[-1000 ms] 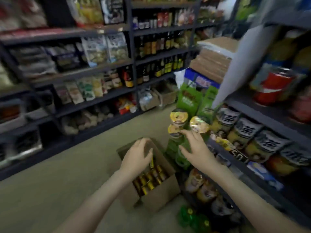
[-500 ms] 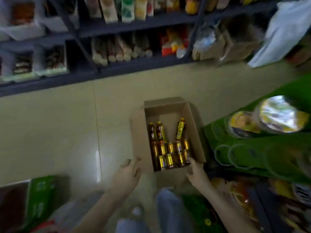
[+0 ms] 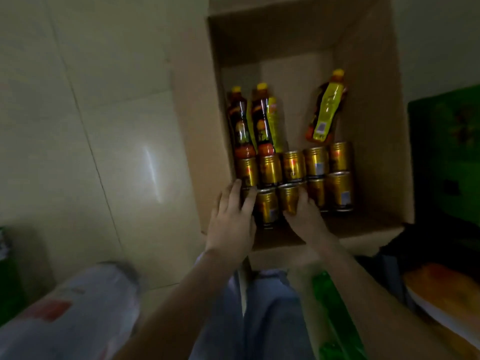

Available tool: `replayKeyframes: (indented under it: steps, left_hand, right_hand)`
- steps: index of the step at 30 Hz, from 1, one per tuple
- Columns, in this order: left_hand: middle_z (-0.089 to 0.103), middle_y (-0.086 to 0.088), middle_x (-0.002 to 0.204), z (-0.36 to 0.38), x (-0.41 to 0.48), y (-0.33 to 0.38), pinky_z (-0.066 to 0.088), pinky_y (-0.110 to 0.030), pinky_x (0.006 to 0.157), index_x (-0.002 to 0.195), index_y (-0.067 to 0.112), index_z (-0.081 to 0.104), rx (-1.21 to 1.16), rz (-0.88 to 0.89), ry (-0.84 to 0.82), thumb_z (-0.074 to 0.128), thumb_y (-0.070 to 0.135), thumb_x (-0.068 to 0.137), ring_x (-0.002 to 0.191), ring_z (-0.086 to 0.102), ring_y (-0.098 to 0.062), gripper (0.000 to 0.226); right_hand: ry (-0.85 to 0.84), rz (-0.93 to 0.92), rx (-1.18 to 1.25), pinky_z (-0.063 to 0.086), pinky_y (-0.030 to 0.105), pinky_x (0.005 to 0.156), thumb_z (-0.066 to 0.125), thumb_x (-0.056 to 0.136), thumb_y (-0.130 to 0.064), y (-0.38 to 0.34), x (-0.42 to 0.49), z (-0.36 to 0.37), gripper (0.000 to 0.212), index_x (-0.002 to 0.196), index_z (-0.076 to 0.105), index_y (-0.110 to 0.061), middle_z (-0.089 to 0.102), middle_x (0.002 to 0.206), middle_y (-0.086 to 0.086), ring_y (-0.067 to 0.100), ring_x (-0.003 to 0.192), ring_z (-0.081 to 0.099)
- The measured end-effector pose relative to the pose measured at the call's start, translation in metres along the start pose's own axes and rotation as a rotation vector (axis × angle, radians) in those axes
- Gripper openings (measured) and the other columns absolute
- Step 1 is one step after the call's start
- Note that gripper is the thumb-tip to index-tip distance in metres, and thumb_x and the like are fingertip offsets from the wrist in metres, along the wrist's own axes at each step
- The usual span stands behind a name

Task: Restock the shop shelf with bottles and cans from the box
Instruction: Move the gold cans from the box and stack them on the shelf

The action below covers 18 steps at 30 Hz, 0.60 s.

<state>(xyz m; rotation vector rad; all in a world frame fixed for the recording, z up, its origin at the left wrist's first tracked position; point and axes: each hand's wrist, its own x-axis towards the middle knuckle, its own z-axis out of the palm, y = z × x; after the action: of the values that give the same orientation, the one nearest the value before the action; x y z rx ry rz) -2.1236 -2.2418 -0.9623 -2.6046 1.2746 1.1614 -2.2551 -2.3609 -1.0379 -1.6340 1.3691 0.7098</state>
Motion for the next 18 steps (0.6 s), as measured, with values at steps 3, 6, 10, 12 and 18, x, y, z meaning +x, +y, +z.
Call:
replayKeyframes:
  steps: [3, 6, 10, 12, 18]
  left_hand:
    - [0.032, -0.019, 0.152, 0.023, 0.018, -0.007, 0.009, -0.050, 0.110, 0.144, 0.021, 0.042, 0.165, 0.057, 0.066, 0.071, 0.034, 0.078, 0.139, 0.028, -0.041, 0.073]
    - [0.048, -0.017, 0.141, 0.041, 0.021, -0.003, 0.015, -0.060, 0.109, 0.128, 0.019, 0.060, 0.251, 0.124, 0.143, 0.082, 0.034, 0.060, 0.134, 0.030, -0.036, 0.074]
    - [0.053, -0.008, 0.137, 0.045, 0.021, 0.019, 0.025, -0.054, 0.109, 0.128, 0.022, 0.059, 0.022, 0.186, 0.213, 0.059, 0.027, 0.078, 0.131, 0.030, -0.028, 0.050]
    - [0.051, 0.000, 0.138, 0.033, 0.028, 0.034, 0.037, -0.031, 0.106, 0.134, 0.025, 0.053, -0.396, 0.041, 0.143, 0.043, 0.022, 0.092, 0.126, 0.037, -0.015, 0.044]
    - [0.050, 0.014, 0.123, -0.010, 0.060, 0.084, 0.043, -0.018, 0.091, 0.139, 0.040, 0.032, -1.329, -0.288, -0.138, 0.054, 0.027, 0.096, 0.109, 0.051, 0.000, 0.050]
  right_hand:
    - [-0.012, 0.052, 0.080, 0.035, 0.052, 0.107, 0.070, 0.083, -0.020, 0.010, 0.036, 0.014, 0.092, 0.150, 0.006, -0.021, 0.034, 0.144, 0.017, 0.037, 0.133, 0.035]
    - [0.044, 0.039, 0.036, 0.034, 0.053, 0.107, 0.076, 0.078, -0.020, 0.014, 0.046, 0.018, 0.094, 0.148, 0.013, -0.015, 0.036, 0.140, 0.018, 0.038, 0.131, 0.035]
    - [0.165, -0.059, 0.033, 0.033, 0.048, 0.105, 0.079, 0.073, -0.017, 0.007, 0.028, 0.004, 0.089, 0.144, 0.025, -0.012, 0.040, 0.136, 0.016, 0.036, 0.130, 0.033]
    - [0.229, -0.110, 0.107, 0.034, 0.044, 0.103, 0.080, 0.069, -0.016, -0.004, 0.015, -0.011, 0.086, 0.141, 0.032, -0.013, 0.042, 0.133, 0.014, 0.031, 0.128, 0.034]
    - [0.285, -0.269, 0.222, 0.036, 0.039, 0.103, 0.075, 0.079, -0.024, -0.039, -0.029, -0.045, 0.079, 0.144, 0.029, -0.022, 0.038, 0.138, 0.003, 0.019, 0.129, 0.030]
